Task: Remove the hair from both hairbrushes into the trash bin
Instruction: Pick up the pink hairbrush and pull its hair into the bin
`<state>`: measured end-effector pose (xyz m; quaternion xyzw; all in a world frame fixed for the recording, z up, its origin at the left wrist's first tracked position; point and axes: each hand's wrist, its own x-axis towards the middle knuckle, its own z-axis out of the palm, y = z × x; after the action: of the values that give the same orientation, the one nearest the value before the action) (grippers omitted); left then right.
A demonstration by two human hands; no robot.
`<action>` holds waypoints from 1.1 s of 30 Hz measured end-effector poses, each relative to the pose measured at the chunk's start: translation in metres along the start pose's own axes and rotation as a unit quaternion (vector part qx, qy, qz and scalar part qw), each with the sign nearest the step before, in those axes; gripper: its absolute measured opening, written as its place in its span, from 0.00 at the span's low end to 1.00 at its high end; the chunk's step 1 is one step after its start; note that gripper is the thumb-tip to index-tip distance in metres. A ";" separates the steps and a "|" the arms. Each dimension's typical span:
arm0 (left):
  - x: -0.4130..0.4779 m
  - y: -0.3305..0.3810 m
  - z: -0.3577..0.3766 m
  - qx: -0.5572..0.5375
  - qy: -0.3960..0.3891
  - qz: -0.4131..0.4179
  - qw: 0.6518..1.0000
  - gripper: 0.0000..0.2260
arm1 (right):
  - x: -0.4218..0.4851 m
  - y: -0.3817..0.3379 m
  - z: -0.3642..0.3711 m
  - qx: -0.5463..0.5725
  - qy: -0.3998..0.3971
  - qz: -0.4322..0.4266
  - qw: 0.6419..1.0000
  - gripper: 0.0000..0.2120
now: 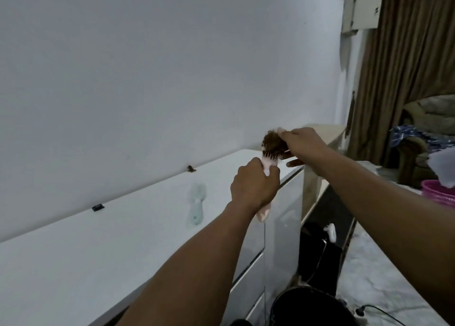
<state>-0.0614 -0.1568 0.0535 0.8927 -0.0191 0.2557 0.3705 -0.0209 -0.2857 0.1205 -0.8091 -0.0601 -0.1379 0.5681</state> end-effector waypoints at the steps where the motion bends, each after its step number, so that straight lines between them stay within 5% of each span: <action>1: -0.003 0.004 0.008 -0.002 -0.008 0.006 1.000 0.16 | -0.001 0.006 -0.011 0.005 0.011 0.008 1.000 0.20; 10: -0.025 -0.002 0.106 -0.044 -0.089 0.054 0.994 0.12 | 0.004 0.114 -0.058 0.126 0.059 0.171 0.975 0.17; 18: -0.067 -0.091 0.236 -0.033 -0.234 -0.009 0.972 0.13 | -0.016 0.287 -0.037 0.152 0.080 0.288 0.942 0.09; 25: -0.118 -0.187 0.344 -0.034 -0.351 -0.110 0.929 0.11 | -0.044 0.453 0.009 0.044 0.068 0.338 0.938 0.10; 33: -0.132 -0.266 0.431 -0.023 -0.421 -0.122 0.898 0.12 | -0.053 0.569 0.041 0.168 0.101 0.445 0.874 0.08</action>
<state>0.0735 -0.2740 -0.4380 0.9034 -0.0700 -0.1921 0.3769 0.0791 -0.4421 -0.4217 -0.6244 0.3415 0.0605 0.6999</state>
